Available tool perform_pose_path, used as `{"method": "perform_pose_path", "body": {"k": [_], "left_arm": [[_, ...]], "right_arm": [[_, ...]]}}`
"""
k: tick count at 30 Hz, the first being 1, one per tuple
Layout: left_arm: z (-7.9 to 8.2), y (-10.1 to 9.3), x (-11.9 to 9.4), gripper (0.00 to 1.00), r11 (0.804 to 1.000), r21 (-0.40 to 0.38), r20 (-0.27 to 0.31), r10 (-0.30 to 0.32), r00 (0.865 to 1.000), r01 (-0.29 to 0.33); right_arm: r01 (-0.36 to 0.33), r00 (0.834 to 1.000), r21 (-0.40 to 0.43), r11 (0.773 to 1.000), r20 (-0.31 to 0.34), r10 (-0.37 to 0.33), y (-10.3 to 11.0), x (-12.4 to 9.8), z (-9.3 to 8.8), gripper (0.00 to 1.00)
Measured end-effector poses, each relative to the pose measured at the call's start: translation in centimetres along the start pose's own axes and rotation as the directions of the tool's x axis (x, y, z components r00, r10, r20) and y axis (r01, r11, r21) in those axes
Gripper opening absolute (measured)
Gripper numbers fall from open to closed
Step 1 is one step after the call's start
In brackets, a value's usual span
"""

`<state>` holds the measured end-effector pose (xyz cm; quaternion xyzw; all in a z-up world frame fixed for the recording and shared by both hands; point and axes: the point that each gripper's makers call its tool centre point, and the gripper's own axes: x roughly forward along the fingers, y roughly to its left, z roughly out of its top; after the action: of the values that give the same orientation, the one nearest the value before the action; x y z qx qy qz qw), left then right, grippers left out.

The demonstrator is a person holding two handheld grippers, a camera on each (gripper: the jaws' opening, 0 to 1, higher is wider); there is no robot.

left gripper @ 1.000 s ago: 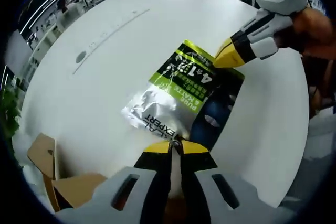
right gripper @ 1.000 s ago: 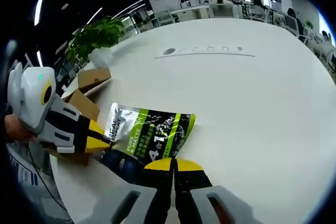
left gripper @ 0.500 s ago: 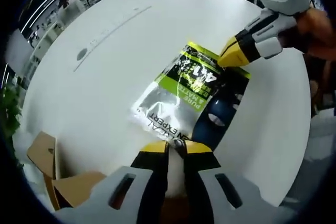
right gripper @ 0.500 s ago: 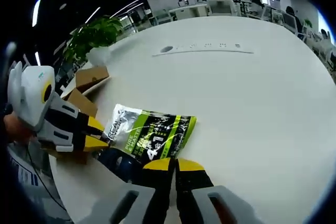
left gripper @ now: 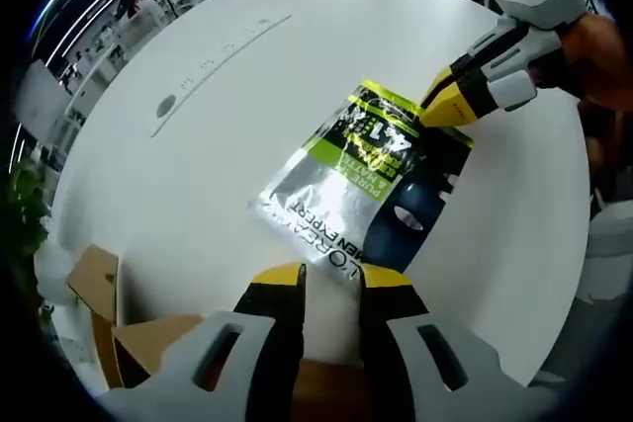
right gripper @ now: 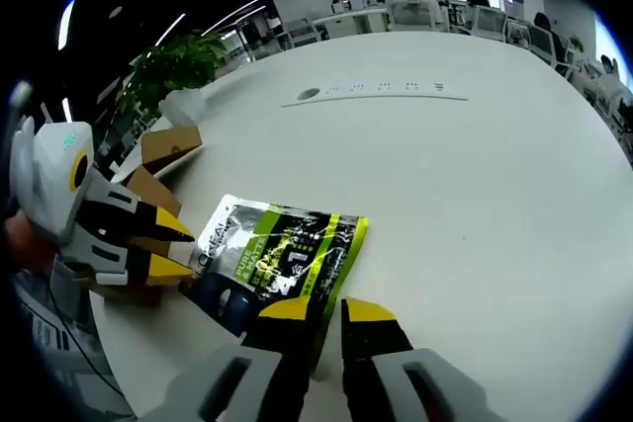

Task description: Operate the shoe box by opening the lid, removing the specified soft item, and placing it in the target area until the item is outside and the box remains undamaged.

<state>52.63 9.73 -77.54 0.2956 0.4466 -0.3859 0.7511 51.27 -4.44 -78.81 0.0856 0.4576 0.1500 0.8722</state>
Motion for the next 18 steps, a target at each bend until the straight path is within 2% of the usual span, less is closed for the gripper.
{"method": "perform_pose_path", "body": {"k": [4,6,12,18], "left_arm": [[0.2,0.1,-0.9,0.19,1.0,-0.014,0.027,0.012,1.0,-0.011],[0.6,0.0,-1.3,0.2,1.0,-0.023,0.059,0.008,0.998,-0.006],[0.9,0.0,-2.5,0.21,0.998,-0.064,0.106,0.001,0.994,0.005],[1.3,0.1,-4.5,0.22,0.993,-0.113,0.192,0.0,0.981,0.022]], "right_arm": [[0.004,1.0,0.007,1.0,0.013,-0.004,0.1,-0.6,0.0,0.08],[0.004,1.0,0.01,1.0,0.018,-0.004,0.3,-0.9,0.0,0.08],[0.004,0.999,0.021,1.0,0.039,-0.005,0.7,-2.0,0.2,0.1],[-0.004,0.996,0.024,1.0,0.092,0.002,1.7,-3.6,1.0,0.13]]}}
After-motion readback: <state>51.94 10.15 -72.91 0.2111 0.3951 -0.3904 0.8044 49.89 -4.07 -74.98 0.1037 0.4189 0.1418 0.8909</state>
